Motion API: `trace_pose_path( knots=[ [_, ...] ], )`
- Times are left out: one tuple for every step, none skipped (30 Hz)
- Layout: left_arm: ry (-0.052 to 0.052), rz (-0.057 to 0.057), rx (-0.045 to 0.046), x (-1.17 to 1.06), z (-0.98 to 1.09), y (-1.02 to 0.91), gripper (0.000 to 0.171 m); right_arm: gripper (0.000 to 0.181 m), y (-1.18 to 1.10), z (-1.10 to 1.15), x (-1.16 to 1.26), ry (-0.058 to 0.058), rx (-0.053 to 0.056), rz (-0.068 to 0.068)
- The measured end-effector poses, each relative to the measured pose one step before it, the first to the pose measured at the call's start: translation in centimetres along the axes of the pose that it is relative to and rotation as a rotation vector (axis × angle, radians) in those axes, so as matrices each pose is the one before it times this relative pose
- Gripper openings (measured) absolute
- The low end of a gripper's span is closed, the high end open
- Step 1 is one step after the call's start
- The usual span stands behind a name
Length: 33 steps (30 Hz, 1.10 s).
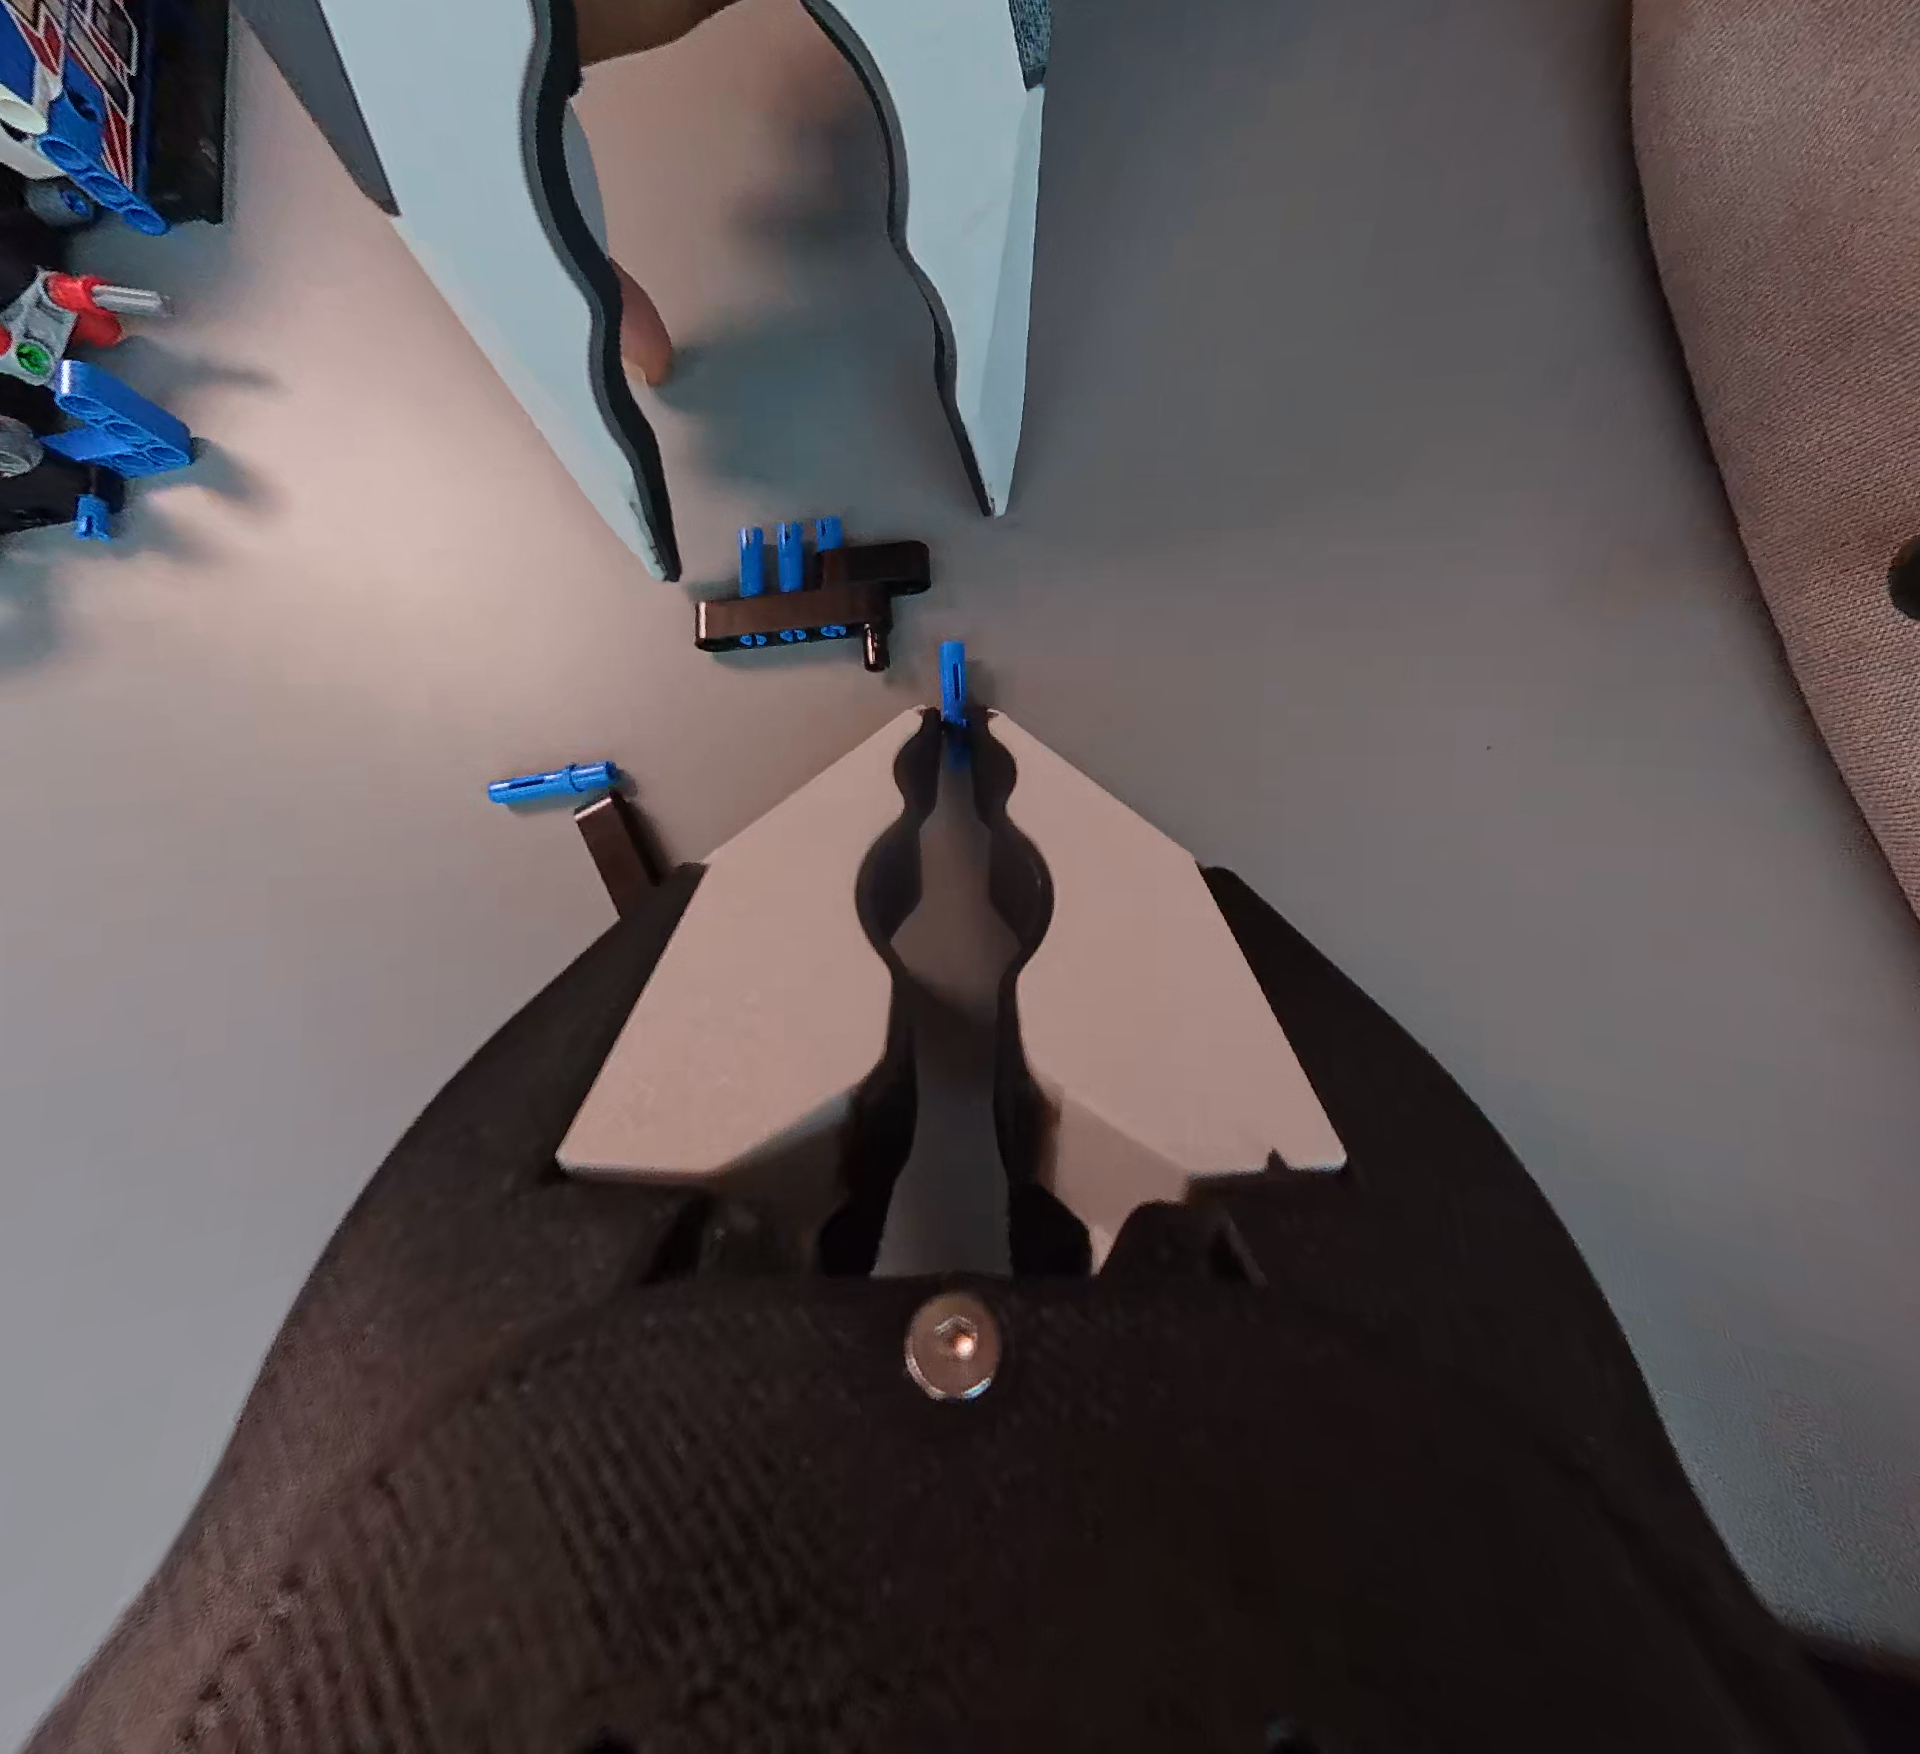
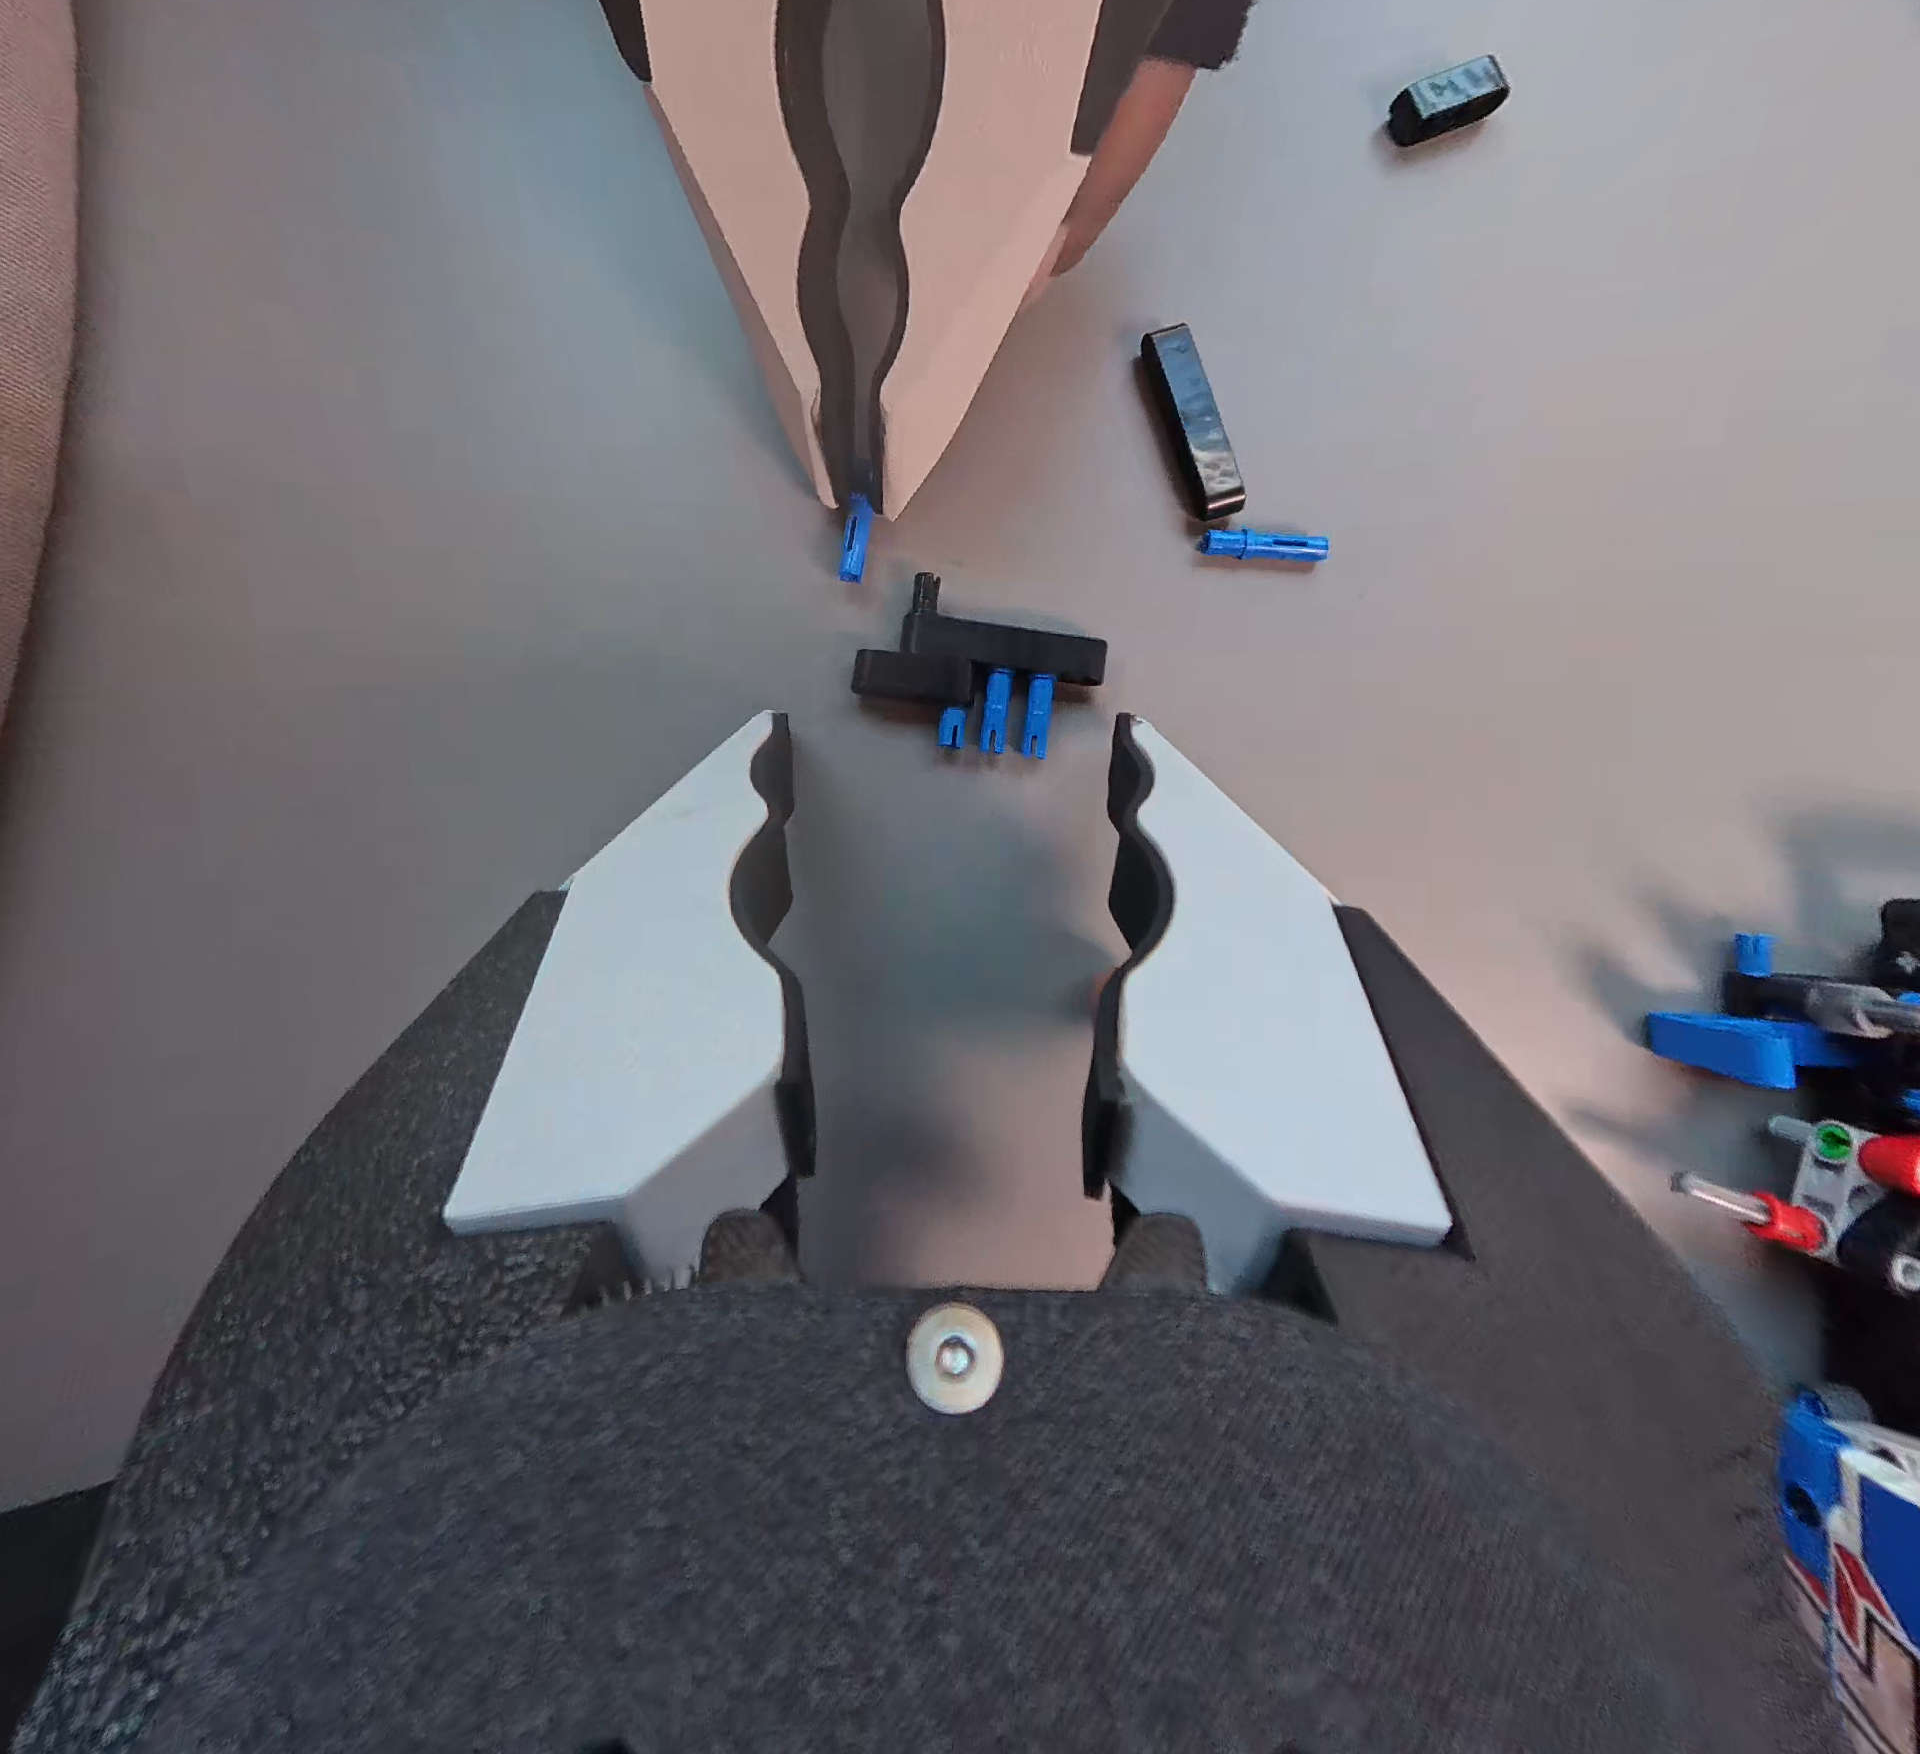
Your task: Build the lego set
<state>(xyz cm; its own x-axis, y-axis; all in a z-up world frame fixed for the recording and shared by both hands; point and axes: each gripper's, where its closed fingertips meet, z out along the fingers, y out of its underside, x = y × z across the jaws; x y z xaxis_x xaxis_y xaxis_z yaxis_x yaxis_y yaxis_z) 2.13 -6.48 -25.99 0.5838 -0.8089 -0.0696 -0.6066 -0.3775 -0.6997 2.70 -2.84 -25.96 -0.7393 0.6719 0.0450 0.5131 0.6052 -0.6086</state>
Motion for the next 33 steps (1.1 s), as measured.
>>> trace_pose_path(
  knots=[
    [-0.0021,-0.0022,0.00321,-0.023,0.016,-0.009,0.004,0.060,-0.032,0.160,-0.043,-0.0032,-0.0138,-0.0054],
    [-0.0029,-0.0016,0.00440,-0.011,0.001,-0.005,0.004,0.059,-0.133,0.109,-0.095,-0.0046,-0.0037,-0.0019],
    [-0.0044,-0.0024,0.00476,-0.014,-0.022,0.014,0.005,0.059,-0.112,0.112,-0.107,-0.0041,-0.0020,0.0004],
    [-0.0041,-0.0039,0.00344,-0.012,-0.042,0.044,0.005,0.058,-0.073,0.065,-0.036,0.0000,0.0003,0.0028],
    [-0.0023,-0.0042,0.00142,-0.016,-0.062,0.052,0.005,0.057,-0.031,0.021,-0.009,0.0005,0.0007,0.0045],
    [-0.0007,-0.0025,-0.00030,-0.007,-0.081,0.069,0.006,0.056,-0.002,0.009,-0.008,-0.0005,0.0019,0.0030],
    [-0.0008,-0.0028,-0.00143,-0.015,-0.084,0.081,0.008,0.054,-0.025,0.001,0.036,0.0031,0.0050,0.0007],
    [0.0001,-0.0040,-0.00184,-0.005,-0.079,0.066,0.009,0.053,-0.022,-0.001,0.032,0.0016,0.0053,0.0013],
    [0.0007,-0.0070,-0.00147,0.001,-0.056,0.056,0.010,0.052,-0.023,0.008,0.032,0.0021,0.0029,0.0005],
    [-0.0002,-0.0102,-0.00117,-0.005,-0.027,0.041,0.011,0.052,0.015,0.000,-0.015,0.0001,0.0001,0.0000],
    [0.0009,-0.0119,-0.00136,0.013,-0.014,0.029,0.011,0.051,-0.012,0.001,-0.057,-0.0021,-0.0017,-0.0009],
    [-0.0011,-0.0087,-0.00215,0.009,-0.019,0.022,0.012,0.050,-0.006,0.009,-0.040,-0.0008,-0.0017,-0.0006],
    [-0.0079,-0.0063,-0.00274,-0.054,-0.016,0.020,0.013,0.050,-0.011,0.012,-0.009,0.0012,-0.0013,0.0008],
    [-0.0062,-0.0084,-0.00404,-0.026,-0.007,0.007,0.013,0.050,-0.015,0.011,0.021,0.0018,0.0003,0.0026],
    [-0.0026,-0.0116,-0.00451,0.046,0.006,0.010,0.012,0.049,-0.008,0.011,-0.002,0.0005,0.0022,0.0020],
    [-0.0021,-0.0167,-0.00383,0.047,0.027,0.000,0.011,0.048,-0.031,0.011,0.008,0.0021,0.0034,0.0019],
    [-0.0002,-0.0237,-0.00374,0.053,0.042,-0.002,0.010,0.047,-0.026,0.006,0.002,0.0022,0.0034,0.0000],
    [-0.0033,-0.0266,-0.00436,-0.005,0.037,-0.024,0.009,0.043,-0.035,0.011,-0.038,0.0010,0.0035,-0.0018],
    [-0.0017,-0.0203,-0.00559,0.004,0.027,0.006,0.008,0.041,-0.046,0.013,-0.015,0.0035,0.0045,-0.0032],
    [-0.0003,-0.0075,-0.00490,0.048,0.009,-0.007,0.005,0.037,-0.026,-0.003,0.019,0.0049,0.0047,-0.0035],
    [-0.0084,0.0054,-0.00351,-0.048,0.016,-0.020,0.003,0.036,-0.022,-0.001,0.012,0.0037,0.0037,-0.0026],
    [-0.0066,0.0109,-0.00178,-0.013,0.020,-0.022,0.003,0.036,0.008,-0.004,-0.003,0.0012,0.0022,0.0006],
    [-0.0036,0.0110,0.00057,0.000,-0.003,-0.015,0.003,0.036,-0.003,-0.003,0.005,0.0005,0.0014,0.0011],
    [0.0020,-0.0001,0.00112,0.001,0.008,-0.015,0.003,0.036,0.009,0.001,0.002,0.0008,0.0009,0.0000],
    [0.0060,-0.0074,0.00145,0.015,0.021,-0.018,0.003,0.036,-0.009,0.002,0.000,0.0013,0.0010,-0.0004],
    [0.0055,-0.0032,0.00282,0.029,0.028,-0.050,0.003,0.036,-0.002,-0.005,0.005,0.0017,0.0012,-0.0005],
    [0.0048,-0.0024,0.00691,0.064,0.040,-0.133,0.003,0.036,-0.012,0.000,0.010,0.0024,0.0019,0.0003],
    [0.0107,-0.0028,0.00564,0.183,0.083,-0.154,0.003,0.036,0.006,-0.002,0.011,0.0027,0.0019,0.0005],
    [0.0113,0.0032,0.00458,0.219,0.105,-0.152,0.003,0.036,0.012,-0.015,-0.020,0.0008,0.0005,-0.0016],
    [-0.0016,0.0048,-0.00211,0.024,0.105,-0.075,0.003,0.037,0.058,-0.067,-0.106,-0.0058,-0.0026,-0.0056],
    [-0.0052,0.0051,-0.00481,-0.043,0.084,-0.038,0.003,0.040,0.086,-0.119,-0.167,-0.0130,-0.0042,-0.0050],
    [-0.0010,0.0015,-0.00445,-0.016,0.074,-0.033,0.003,0.046,0.046,-0.130,0.011,-0.0080,-0.0003,0.0015],
    [-0.0002,-0.0022,-0.00303,-0.026,0.060,-0.044,0.003,0.050,0.024,-0.126,0.238,-0.0004,0.0020,0.0051]
  ],
)
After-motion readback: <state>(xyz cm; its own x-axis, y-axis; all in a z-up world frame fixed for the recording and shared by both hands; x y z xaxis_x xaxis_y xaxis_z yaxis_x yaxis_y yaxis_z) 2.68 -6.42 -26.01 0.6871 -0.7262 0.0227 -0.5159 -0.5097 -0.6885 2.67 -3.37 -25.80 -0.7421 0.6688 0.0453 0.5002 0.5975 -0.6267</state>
